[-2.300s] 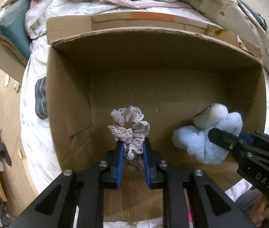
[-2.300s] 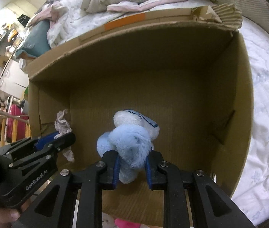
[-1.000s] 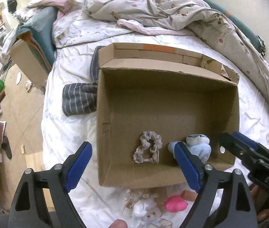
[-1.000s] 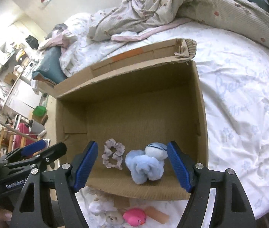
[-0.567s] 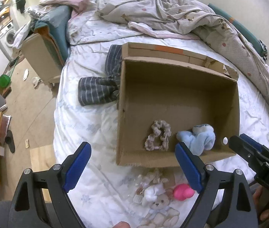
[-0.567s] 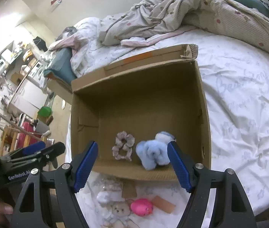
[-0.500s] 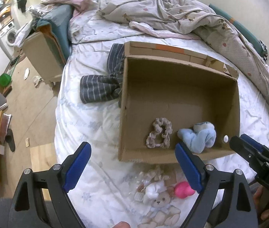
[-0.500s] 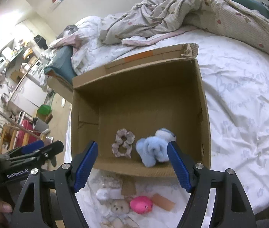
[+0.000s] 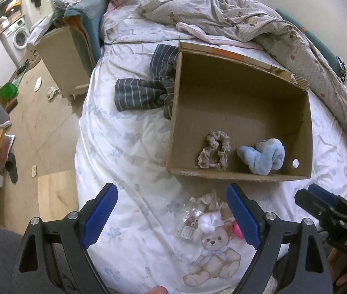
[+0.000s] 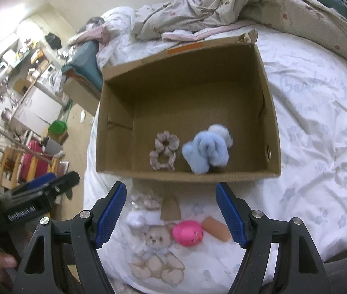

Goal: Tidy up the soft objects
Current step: 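Lift both open tools out of the box and back away, then grasp the white cloth with the left tool while the right tool grasps the pink duck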

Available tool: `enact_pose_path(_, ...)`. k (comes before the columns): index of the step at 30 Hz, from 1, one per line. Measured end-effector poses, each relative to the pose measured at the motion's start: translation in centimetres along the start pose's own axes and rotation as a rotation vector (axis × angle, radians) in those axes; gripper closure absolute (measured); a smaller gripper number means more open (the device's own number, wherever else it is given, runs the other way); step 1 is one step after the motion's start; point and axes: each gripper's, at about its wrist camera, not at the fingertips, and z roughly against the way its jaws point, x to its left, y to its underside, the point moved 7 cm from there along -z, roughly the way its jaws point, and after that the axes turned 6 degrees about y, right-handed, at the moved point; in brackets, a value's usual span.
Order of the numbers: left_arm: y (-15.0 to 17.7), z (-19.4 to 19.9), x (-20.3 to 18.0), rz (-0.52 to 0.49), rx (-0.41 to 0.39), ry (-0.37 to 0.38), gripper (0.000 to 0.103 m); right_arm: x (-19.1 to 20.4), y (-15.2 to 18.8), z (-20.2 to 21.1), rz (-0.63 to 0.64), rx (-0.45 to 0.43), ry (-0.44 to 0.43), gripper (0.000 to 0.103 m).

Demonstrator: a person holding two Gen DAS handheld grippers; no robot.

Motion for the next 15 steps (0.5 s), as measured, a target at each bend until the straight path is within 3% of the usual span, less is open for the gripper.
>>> enact_pose_path(15,2.6,-0.6,1.3,0.021,0.001,-0.003,0.014,-1.4,3.6,-1.7,0.019,0.092,0.04,0.023)
